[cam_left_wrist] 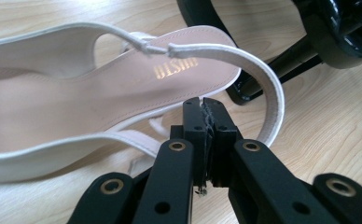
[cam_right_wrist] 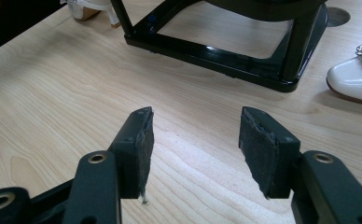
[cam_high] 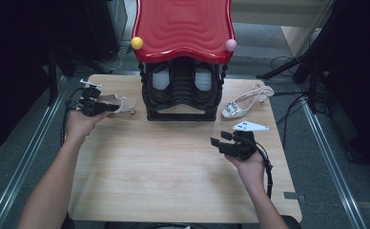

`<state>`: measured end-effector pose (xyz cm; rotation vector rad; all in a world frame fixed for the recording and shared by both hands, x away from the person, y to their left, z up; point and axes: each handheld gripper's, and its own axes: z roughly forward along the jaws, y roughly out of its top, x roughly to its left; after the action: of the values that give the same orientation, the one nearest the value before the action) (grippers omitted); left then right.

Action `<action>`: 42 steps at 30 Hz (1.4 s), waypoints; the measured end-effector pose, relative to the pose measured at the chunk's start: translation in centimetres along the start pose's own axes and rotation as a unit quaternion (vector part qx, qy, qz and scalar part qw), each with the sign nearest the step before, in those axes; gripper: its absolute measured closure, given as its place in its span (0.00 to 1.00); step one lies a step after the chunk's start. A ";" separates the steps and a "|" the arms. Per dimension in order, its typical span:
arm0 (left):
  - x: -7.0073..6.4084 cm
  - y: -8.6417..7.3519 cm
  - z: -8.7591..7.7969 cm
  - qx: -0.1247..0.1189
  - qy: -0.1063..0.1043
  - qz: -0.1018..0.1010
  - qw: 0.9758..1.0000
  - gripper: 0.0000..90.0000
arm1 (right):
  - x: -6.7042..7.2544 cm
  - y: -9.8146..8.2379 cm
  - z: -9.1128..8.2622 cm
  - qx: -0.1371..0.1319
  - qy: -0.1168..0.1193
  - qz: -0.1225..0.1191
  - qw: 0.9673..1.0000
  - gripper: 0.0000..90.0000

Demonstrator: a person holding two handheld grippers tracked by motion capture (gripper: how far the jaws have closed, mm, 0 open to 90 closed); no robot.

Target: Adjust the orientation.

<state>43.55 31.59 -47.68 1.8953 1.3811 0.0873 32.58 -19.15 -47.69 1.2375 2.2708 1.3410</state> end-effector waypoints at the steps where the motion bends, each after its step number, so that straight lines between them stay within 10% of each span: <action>1: 0.2 -0.1 -0.3 0.002 0.001 -0.001 1.000 0.99 | 0.0 0.1 0.1 -0.001 0.005 0.001 1.000 0.51; 29: 3.1 -2.5 -3.1 0.004 0.051 -0.030 0.998 0.99 | 0.4 0.8 1.3 0.001 0.026 0.003 1.000 0.51; 34: 3.9 -2.7 -4.1 0.011 0.088 -0.034 0.996 0.96 | 0.3 0.8 1.4 0.002 0.024 0.003 1.000 0.51; 42: 3.8 -1.9 -4.8 -0.018 0.068 -0.046 0.996 0.99 | 0.3 0.7 1.3 0.004 0.020 0.001 1.000 0.51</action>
<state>41.37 37.56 -46.90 1.8214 1.5464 0.1959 33.49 -18.00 -47.79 1.2280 2.3049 1.3696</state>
